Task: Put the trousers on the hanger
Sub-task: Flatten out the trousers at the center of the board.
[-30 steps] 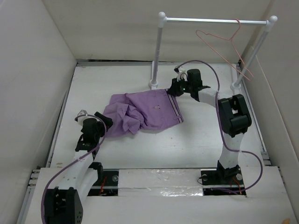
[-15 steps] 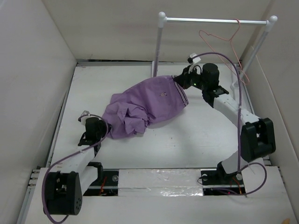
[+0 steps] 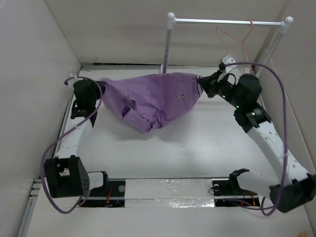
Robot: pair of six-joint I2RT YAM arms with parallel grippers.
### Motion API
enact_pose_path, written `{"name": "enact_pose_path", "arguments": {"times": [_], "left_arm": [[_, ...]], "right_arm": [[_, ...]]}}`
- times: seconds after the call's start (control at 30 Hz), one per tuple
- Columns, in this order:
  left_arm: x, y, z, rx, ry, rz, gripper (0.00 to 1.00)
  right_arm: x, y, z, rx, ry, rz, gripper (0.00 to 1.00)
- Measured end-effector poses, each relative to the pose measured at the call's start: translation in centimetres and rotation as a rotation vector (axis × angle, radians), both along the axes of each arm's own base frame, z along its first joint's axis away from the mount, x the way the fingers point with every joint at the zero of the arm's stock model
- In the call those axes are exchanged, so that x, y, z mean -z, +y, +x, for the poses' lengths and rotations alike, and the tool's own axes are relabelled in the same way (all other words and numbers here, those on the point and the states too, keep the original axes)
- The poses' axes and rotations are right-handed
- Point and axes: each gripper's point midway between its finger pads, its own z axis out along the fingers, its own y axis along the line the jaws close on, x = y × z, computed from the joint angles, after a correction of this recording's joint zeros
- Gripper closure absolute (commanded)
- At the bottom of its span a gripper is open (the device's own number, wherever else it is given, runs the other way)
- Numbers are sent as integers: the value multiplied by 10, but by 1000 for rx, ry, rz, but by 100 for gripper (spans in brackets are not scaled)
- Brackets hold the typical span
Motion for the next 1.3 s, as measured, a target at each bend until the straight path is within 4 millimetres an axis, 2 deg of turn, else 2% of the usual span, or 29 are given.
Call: {"name": "enact_pose_path", "arguments": {"times": [0.1, 0.17, 0.2, 0.23, 0.27, 0.3, 0.37, 0.4, 0.47, 0.53, 0.57, 0.6, 0.63, 0.67, 0.73, 0.8, 0.9, 0.97, 1.03, 1.07, 1.13, 1.17, 1.23, 1.27, 1.3], "left_arm": [[-82, 18, 7, -63, -134, 36, 100], [-129, 28, -1, -107, -215, 71, 100], [-146, 32, -9, -129, -249, 85, 96], [-157, 36, -19, -154, -272, 97, 85], [-162, 40, -29, -178, -285, 108, 50], [-160, 44, -38, -199, -289, 119, 35], [-142, 57, -55, -256, -267, 116, 17], [-125, 65, -62, -286, -236, 113, 15], [-89, 76, -76, -328, -172, 110, 15], [-50, 78, -84, -332, -92, 111, 17], [-32, 76, -89, -323, -52, 111, 21], [-21, 72, -93, -306, -28, 110, 24], [-14, 67, -96, -288, -16, 113, 29], [-12, 62, -98, -265, -13, 121, 35], [-18, 45, -97, -185, -38, 144, 44], [-26, 28, -94, -92, -58, 159, 58], [-32, 8, -87, 28, -82, 176, 69], [-31, -1, -86, 82, -85, 187, 74], [-30, -10, -83, 127, -80, 194, 74], [-32, -16, -78, 152, -80, 195, 72], [-32, -34, -63, 205, -53, 209, 66], [-35, -47, -51, 235, -41, 223, 58], [-43, -74, -17, 282, -16, 259, 46], [-46, -87, 2, 299, -14, 269, 39], [-45, -95, 19, 307, -6, 278, 37]], "right_arm": [[-51, -26, -41, 63, -136, 35, 100], [-80, -41, -73, 84, -234, 73, 100], [-86, -46, -88, 84, -267, 87, 100], [-86, -50, -102, 82, -295, 102, 100], [-81, -53, -114, 75, -315, 116, 100], [-71, -52, -124, 55, -315, 125, 100], [-29, -46, -130, 22, -248, 123, 100], [2, -40, -128, 2, -178, 107, 100], [76, -27, -126, -38, 15, 52, 100], [150, -20, -138, -72, 220, -13, 100], [180, -18, -150, -90, 308, -40, 100], [202, -17, -163, -115, 368, -57, 100], [213, -15, -176, -144, 402, -63, 100], [216, -12, -186, -172, 415, -64, 100], [209, 0, -202, -260, 402, -46, 100], [206, 15, -218, -361, 404, -47, 100], [229, 39, -245, -502, 497, -124, 100], [249, 52, -270, -599, 564, -209, 100], [266, 59, -299, -696, 612, -305, 99], [271, 63, -313, -741, 627, -352, 82], [273, 69, -331, -797, 635, -429, 59], [270, 74, -335, -808, 630, -459, 41], [262, 82, -330, -776, 607, -483, 31], [255, 86, -325, -751, 588, -476, 21], [247, 88, -317, -713, 562, -464, 17]]}}
